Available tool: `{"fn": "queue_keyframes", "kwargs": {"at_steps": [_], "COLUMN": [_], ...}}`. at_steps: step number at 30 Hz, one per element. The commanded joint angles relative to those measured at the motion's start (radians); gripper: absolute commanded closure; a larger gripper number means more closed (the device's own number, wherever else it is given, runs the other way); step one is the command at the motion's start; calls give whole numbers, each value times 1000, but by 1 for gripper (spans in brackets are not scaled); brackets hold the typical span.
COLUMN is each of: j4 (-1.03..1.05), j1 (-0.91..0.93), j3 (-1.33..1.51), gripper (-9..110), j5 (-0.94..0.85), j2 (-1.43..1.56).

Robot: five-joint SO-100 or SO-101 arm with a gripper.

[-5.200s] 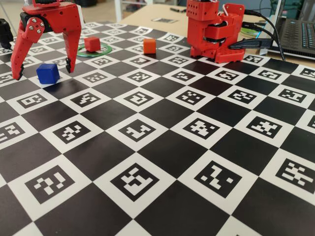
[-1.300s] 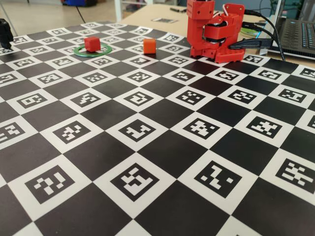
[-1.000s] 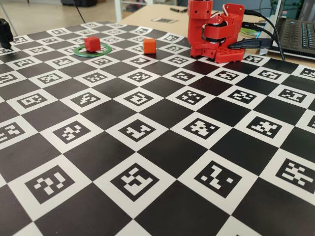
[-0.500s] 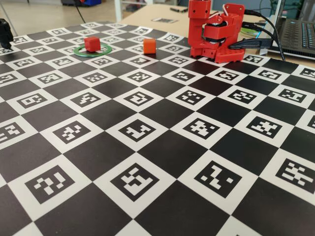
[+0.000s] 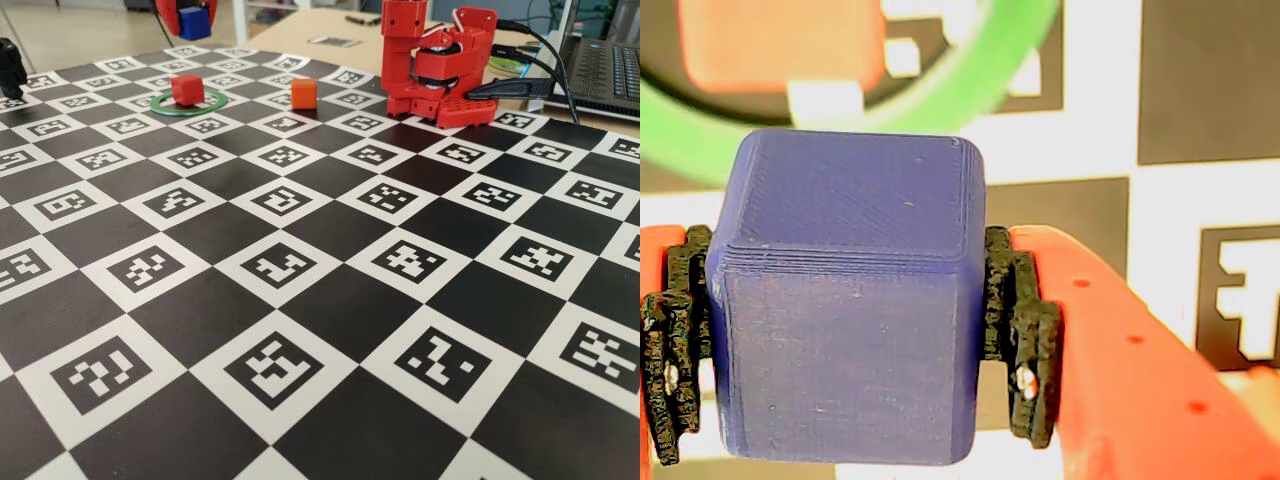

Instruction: Grab the red cube then put it in the green circle then put the blue cube on top and finally the orange cube on top

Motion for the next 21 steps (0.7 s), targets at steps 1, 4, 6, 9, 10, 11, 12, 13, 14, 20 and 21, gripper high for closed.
{"fn": "queue_keyframes", "kwargs": {"at_steps": [1, 4, 6, 9, 10, 11, 12, 13, 14, 20, 21], "j4": [-38, -74, -103, -143, -153, -166, -178, -187, -198, -236, -241], "j1": [6, 3, 0, -3, -5, -6, -6, -8, -8, -15, -17], "j3": [-15, 12, 29, 57, 67, 77, 84, 92, 100, 135, 138], "gripper": [90, 90, 90, 90, 90, 90, 90, 90, 90, 90, 90], "j5": [5, 14, 26, 34, 35, 38, 41, 41, 44, 43, 44], "j2": [32, 32, 34, 35, 35, 37, 37, 38, 38, 40, 41]}}
